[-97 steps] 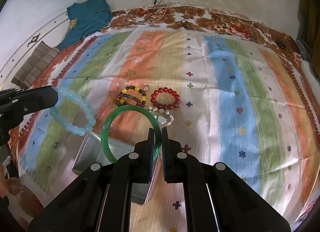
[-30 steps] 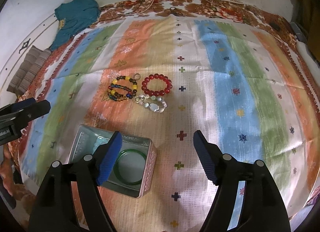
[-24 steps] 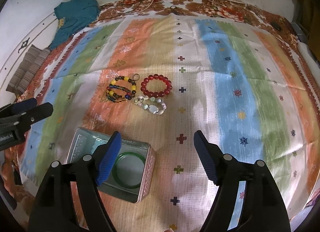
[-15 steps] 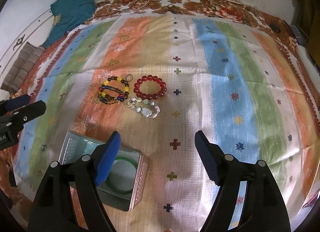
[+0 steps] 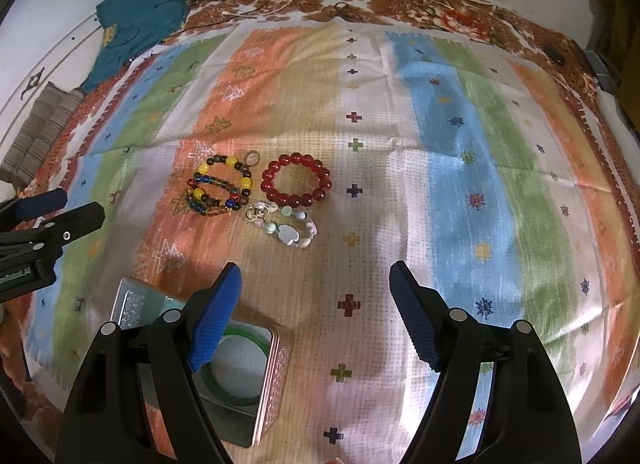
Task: Organize jewelry
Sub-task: 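Move both open tools back toward the remaining bracelets, then close left tool on multicolour bead bracelet while right tool grasps white bead bracelet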
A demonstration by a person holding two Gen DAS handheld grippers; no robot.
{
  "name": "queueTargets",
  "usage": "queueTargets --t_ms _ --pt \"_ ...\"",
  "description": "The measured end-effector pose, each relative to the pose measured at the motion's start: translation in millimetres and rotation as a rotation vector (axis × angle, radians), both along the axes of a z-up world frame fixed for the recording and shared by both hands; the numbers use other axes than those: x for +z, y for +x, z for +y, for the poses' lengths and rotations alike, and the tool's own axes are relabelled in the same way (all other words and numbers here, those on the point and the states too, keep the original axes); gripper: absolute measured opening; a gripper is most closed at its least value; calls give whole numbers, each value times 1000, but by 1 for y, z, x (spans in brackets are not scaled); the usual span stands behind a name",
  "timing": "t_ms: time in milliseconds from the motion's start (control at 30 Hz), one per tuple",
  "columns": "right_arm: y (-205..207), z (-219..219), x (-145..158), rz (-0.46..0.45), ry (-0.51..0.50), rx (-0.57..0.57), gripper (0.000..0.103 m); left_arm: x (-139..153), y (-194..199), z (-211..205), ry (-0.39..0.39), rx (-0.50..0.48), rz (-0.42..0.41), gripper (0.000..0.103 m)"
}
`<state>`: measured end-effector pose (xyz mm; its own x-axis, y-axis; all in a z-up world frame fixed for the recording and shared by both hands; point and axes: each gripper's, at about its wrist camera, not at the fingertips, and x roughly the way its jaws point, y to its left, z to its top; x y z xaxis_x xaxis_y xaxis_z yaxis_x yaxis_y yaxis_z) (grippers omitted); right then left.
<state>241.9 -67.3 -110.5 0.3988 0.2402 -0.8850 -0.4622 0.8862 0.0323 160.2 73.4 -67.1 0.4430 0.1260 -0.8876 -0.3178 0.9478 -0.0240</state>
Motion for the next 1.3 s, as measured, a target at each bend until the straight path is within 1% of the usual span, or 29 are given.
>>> queueTargets --t_ms 400,833,900,1000,1233,1300 --pt "20 6 -21 33 -32 -12 76 -22 23 7 -14 0 49 81" --pt "38 17 -41 62 -66 -7 76 -44 48 13 -14 -22 86 79" --pt "41 18 -45 71 -71 -10 76 -48 50 15 -17 -26 97 78" --pt "44 21 -46 76 -71 -3 76 -56 55 17 -25 -30 117 73" --pt "51 28 -59 103 -74 18 76 -60 67 15 -34 -47 119 73" --pt "53 30 -61 107 -77 19 76 -62 70 15 -38 -49 123 71"
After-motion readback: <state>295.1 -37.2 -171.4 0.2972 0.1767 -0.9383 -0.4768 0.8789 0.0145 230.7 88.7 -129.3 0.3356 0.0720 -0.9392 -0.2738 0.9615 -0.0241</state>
